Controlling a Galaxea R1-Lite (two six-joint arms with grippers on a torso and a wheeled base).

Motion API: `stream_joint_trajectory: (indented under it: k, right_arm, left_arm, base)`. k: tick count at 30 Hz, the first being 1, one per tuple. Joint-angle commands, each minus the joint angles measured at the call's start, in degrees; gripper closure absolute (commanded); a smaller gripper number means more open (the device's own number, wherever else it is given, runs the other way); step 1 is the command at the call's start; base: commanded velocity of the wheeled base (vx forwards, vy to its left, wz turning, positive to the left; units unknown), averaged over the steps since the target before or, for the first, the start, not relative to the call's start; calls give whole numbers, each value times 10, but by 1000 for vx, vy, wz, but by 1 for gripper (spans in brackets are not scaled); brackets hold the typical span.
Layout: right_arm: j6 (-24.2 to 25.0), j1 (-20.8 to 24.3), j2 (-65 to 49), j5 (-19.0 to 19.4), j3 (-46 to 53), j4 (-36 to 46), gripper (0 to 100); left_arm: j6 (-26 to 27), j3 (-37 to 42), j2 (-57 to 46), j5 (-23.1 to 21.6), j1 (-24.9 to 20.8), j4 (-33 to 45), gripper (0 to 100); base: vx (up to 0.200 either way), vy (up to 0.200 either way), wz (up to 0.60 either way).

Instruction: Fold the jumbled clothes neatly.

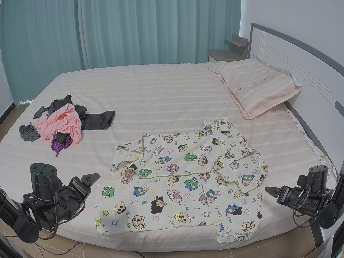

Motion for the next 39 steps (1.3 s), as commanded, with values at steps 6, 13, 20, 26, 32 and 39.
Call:
stream_joint_trajectory:
  k: [6, 13, 20, 26, 32, 39]
  right_arm:
    - [6, 31, 25, -1, 0, -5, 0]
    - [6, 39, 22, -4, 2, -5, 0]
    - [6, 40, 25, -4, 3, -5, 0]
    - [6, 40, 26, -3, 4, -4, 0]
    - [7, 44, 25, -3, 5, -4, 0]
    - [7, 47, 23, -4, 5, -5, 0]
  left_arm:
    - [-58, -8, 22, -14, 2, -4, 0]
    - [-60, -10, 19, -58, 1, -3, 0]
    - [-56, -9, 29, -58, -3, -4, 0]
    - [-54, -2, 30, -61, -12, -2, 0]
    - [-28, 5, 34, -82, -10, -2, 0]
    - [-27, 4, 36, -85, -3, -2, 0]
  base:
    - [0, 0, 0]
    - [171, 0, 0]
    - [86, 0, 0]
    - [0, 0, 0]
    - [0, 33, 0]
    - [0, 200, 0]
